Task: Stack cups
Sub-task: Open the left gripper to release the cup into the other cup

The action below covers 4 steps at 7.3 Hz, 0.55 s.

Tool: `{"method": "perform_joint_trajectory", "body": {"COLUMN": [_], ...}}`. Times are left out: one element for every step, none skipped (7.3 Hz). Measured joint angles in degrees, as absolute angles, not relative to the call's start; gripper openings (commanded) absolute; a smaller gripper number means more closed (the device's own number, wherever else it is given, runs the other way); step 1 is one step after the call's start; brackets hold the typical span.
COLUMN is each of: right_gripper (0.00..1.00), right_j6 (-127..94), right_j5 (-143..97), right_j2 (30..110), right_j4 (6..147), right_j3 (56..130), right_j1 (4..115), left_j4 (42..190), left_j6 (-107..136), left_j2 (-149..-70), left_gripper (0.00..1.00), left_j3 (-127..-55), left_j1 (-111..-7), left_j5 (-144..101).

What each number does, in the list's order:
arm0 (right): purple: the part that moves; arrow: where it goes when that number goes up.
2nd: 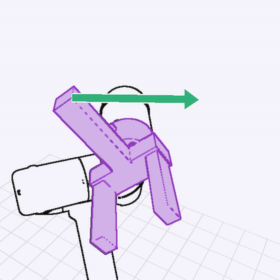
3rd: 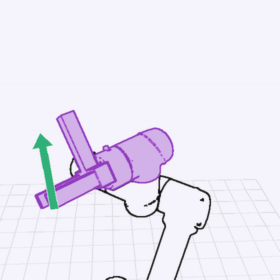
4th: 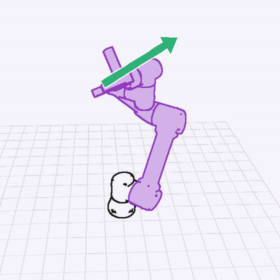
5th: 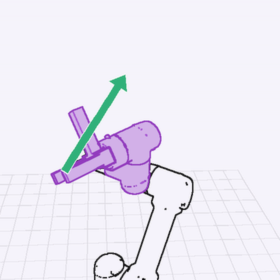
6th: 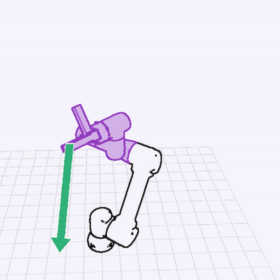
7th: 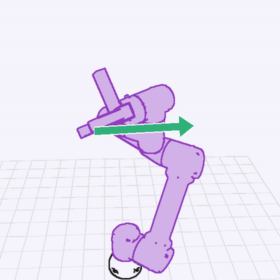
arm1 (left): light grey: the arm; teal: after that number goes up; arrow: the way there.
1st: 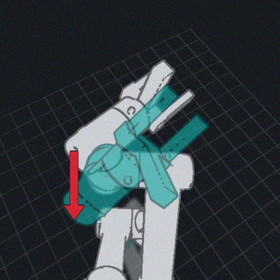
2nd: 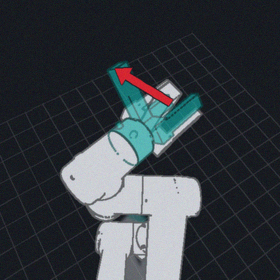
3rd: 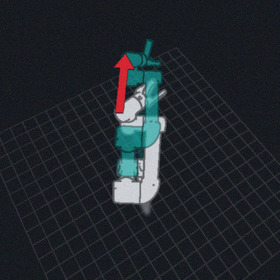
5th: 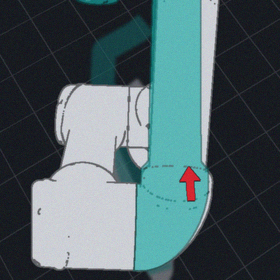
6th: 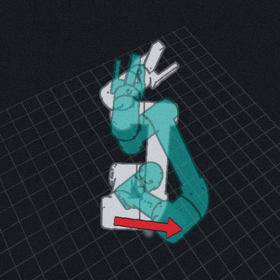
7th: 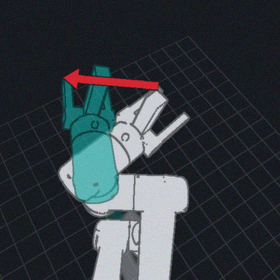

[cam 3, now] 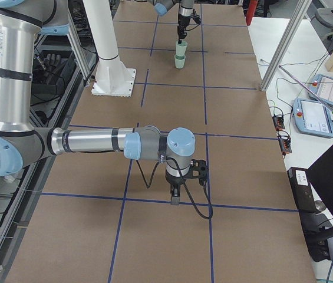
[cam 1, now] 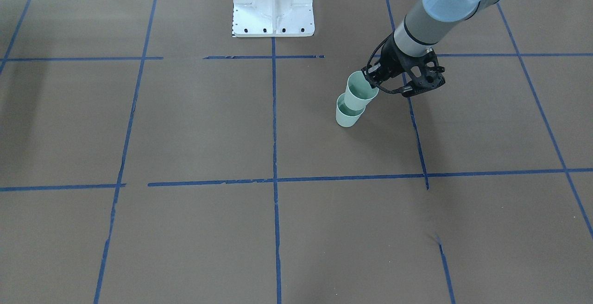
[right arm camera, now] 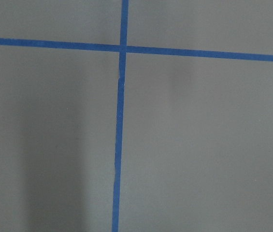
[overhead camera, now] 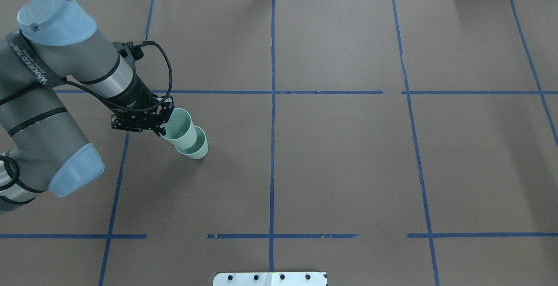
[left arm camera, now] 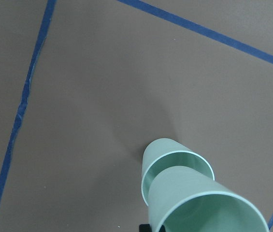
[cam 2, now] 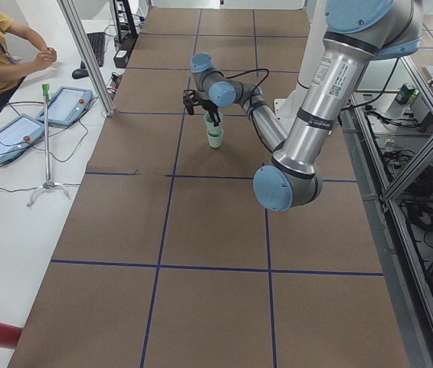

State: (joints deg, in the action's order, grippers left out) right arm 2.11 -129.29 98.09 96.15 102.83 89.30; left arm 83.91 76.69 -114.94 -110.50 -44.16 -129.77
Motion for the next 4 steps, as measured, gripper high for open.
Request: {"method": "perform_joint_trajectory", "body": {"right_gripper": [1.00,1.00,1.00,1.00], "right_j6": [2.1,2.1,2.1,2.1], "right_j5": [-129.3,-129.3,-129.3,-129.3], "right_j2": [98.1,98.1,98.1,98.1], "right_j4": [96.2,96.2,96.2,96.2], "right_j3": [102.8,102.8,102.8,102.8], "right_j1": [89.3,89.3,89.3,89.3], "left_j4": [84.0,84.1,84.1,84.2], "left_j6": [76.7,76.7,76.9,77.2], "left_j2": [-115.0,-115.0,-115.0,-115.1], "left_gripper": [0.23,0.61,0.90,0.99], "left_j3": [-110.3,-110.3,-110.2,-110.2], "left_j1": [-44.1,-44.1,-44.0,-44.0], "left_j5": [-129.8,-129.8,-129.8,-129.8]}}
